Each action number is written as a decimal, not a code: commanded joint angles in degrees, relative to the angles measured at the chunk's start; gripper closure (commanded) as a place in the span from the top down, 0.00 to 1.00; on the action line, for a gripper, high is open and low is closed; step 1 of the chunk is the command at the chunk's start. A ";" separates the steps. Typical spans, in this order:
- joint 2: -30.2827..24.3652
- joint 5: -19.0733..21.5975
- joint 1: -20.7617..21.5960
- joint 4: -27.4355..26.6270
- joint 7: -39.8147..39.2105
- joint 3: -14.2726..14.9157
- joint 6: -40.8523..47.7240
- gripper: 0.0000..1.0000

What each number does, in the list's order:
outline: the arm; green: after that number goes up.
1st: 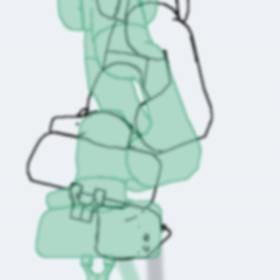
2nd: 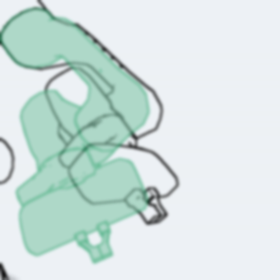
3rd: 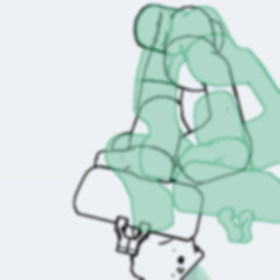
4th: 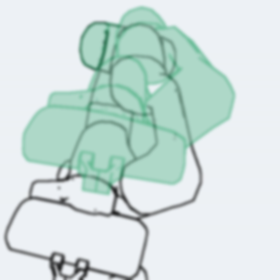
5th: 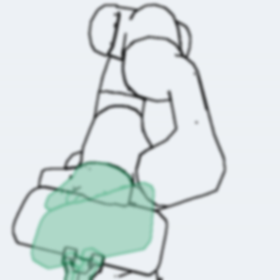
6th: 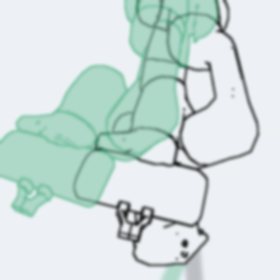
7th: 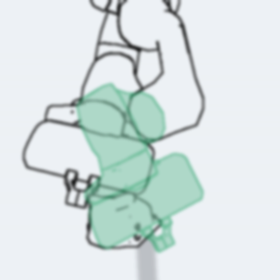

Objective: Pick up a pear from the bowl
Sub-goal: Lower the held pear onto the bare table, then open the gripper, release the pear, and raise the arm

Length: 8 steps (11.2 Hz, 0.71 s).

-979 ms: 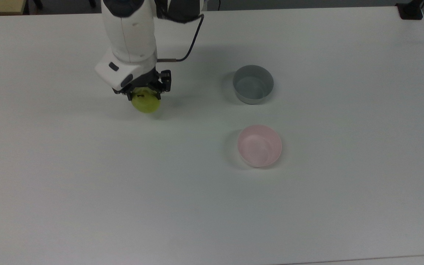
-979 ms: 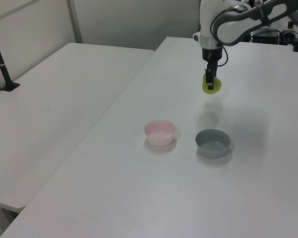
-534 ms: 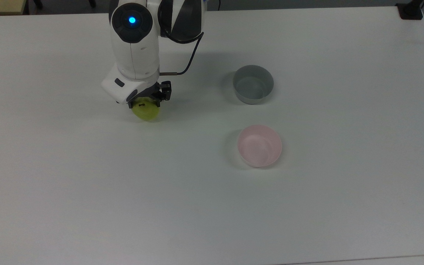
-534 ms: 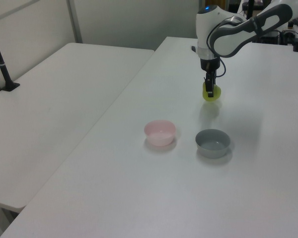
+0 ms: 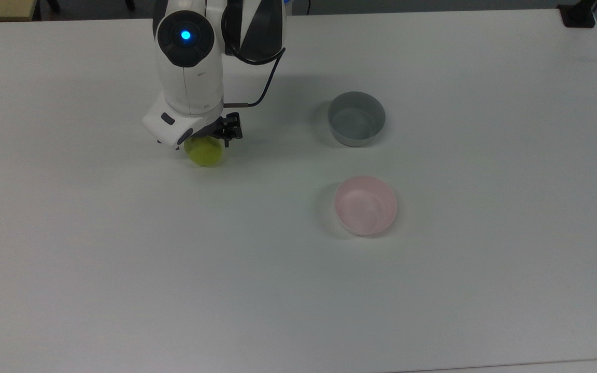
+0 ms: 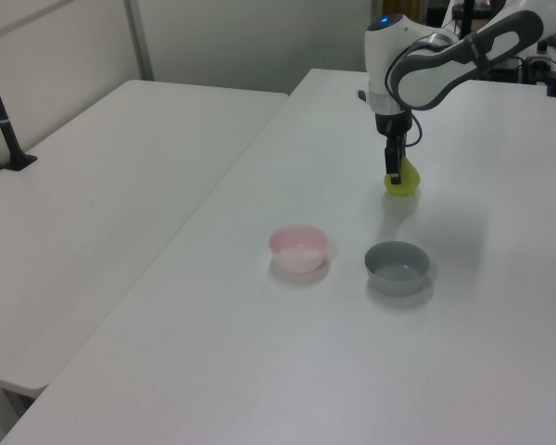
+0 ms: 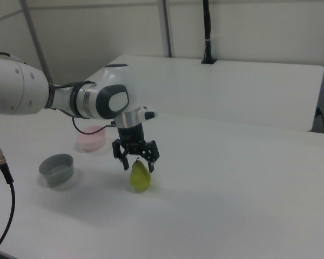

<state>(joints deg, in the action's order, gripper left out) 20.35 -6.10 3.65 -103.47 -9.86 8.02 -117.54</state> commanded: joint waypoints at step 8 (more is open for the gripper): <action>-17.53 2.59 -1.63 8.81 1.06 0.16 25.06 1.00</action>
<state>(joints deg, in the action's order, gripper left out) 4.71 -4.65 2.89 -95.39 -9.76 8.07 -96.25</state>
